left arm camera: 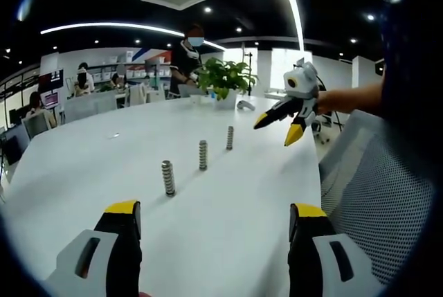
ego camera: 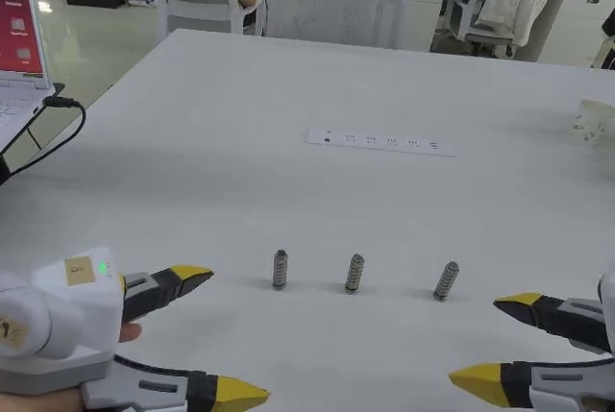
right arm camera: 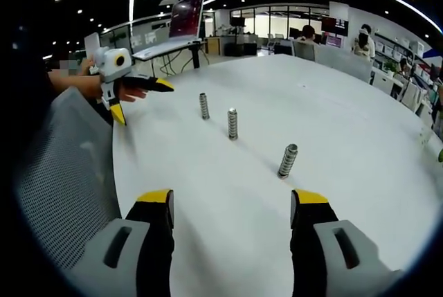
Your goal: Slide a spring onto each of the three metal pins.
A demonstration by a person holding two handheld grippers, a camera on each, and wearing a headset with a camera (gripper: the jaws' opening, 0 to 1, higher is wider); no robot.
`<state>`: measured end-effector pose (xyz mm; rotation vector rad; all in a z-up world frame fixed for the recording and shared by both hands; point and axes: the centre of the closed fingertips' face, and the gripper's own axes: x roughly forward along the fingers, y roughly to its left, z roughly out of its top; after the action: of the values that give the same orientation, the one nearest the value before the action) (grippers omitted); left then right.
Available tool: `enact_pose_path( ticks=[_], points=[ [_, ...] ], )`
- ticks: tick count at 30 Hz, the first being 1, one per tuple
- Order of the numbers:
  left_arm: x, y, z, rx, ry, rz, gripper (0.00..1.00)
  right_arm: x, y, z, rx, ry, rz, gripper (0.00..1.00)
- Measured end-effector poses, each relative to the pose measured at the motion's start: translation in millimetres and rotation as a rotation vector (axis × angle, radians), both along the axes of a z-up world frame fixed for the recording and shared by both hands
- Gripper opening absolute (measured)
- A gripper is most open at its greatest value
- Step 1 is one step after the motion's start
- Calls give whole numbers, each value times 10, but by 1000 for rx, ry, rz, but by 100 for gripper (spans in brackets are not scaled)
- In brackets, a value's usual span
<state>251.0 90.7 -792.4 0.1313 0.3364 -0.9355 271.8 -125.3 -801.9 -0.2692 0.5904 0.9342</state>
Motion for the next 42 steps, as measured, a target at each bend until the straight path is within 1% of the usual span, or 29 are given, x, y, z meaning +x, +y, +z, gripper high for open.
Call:
enact_pose_path(
  ticks=[1,2,4,6,10,15,17,21,23,25,26,32,42],
  points=[
    [0,0,0,0,0,0,86,-2,-3,2,0,-2,-2,70],
    [-3,-2,1,-1,2,2,86,0,-12,15,8,-13,-5,71],
    [-4,2,-2,-3,6,6,86,-4,-30,12,17,-11,-12,72],
    [-5,6,-6,-5,9,11,86,-18,-35,23,19,-19,-18,74],
    [-9,5,-7,-10,13,16,86,-8,-61,51,45,-34,-33,78],
    [-19,-5,-8,-13,19,21,87,-18,-67,59,57,-38,-47,81],
    [-21,-9,-7,-15,21,21,87,-17,-59,82,77,-47,-50,83],
    [-20,-10,-6,-17,24,24,88,-50,-36,81,84,-48,-39,85],
    [-14,-8,2,-24,26,28,88,-67,-22,77,82,-59,-34,87],
    [-14,-6,2,-26,27,31,88,-69,-26,69,84,-55,-36,87],
    [-17,-6,0,-25,28,30,88,-66,-23,76,90,-63,-39,89],
    [-11,5,-6,-34,31,36,88,-52,-9,101,117,-78,-40,92],
    [19,18,-6,-46,34,48,91,-27,-17,96,123,-84,-51,94]
  ],
)
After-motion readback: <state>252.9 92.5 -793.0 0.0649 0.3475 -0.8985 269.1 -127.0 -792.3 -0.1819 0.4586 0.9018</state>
